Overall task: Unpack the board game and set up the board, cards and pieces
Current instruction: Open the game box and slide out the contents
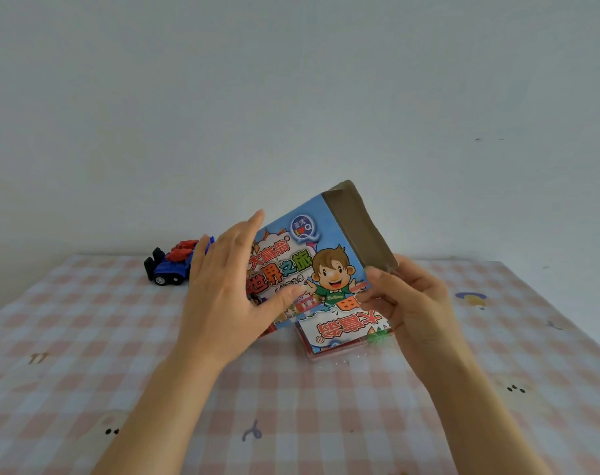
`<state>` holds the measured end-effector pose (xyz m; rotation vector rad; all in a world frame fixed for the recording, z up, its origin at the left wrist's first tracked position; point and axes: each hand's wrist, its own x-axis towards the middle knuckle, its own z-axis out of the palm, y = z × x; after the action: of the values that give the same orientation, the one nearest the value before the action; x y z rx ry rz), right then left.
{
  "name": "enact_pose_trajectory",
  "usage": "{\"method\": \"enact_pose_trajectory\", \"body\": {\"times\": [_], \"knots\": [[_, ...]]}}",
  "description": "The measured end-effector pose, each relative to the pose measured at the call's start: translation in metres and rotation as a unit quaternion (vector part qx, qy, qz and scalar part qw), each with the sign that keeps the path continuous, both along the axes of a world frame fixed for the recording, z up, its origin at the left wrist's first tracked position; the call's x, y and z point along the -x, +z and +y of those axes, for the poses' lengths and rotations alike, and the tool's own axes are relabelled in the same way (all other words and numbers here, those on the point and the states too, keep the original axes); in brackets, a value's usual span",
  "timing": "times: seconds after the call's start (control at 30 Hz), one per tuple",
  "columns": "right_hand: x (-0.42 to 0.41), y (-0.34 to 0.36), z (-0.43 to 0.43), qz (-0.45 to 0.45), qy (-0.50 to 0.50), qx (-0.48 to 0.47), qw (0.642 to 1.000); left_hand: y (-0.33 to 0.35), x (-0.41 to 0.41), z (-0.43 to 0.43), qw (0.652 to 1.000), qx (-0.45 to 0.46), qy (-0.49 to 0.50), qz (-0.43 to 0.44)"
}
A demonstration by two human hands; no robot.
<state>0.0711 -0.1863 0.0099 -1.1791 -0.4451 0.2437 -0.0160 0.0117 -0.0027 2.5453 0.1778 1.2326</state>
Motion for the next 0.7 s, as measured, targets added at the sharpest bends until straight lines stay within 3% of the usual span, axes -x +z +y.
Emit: {"method": "enact_pose_trajectory", "body": {"times": [0.2, 0.37, 0.57, 0.7], "knots": [[0.005, 0.004, -0.001, -0.006, 0.079, -0.043, 0.996, 0.003, 0.003, -0.001, 0.991, 0.074, -0.070, -0.091], [0.014, 0.011, -0.002, 0.003, 0.179, -0.063, 0.982, 0.000, 0.001, -0.001, 0.983, 0.059, -0.090, -0.146], [0.011, 0.011, -0.002, 0.005, 0.185, -0.065, 0.981, -0.002, -0.001, -0.003, 0.984, 0.053, -0.078, -0.149], [0.008, 0.008, -0.002, 0.003, 0.157, -0.048, 0.987, 0.000, 0.000, -0.006, 0.980, 0.095, -0.047, -0.168]]}}
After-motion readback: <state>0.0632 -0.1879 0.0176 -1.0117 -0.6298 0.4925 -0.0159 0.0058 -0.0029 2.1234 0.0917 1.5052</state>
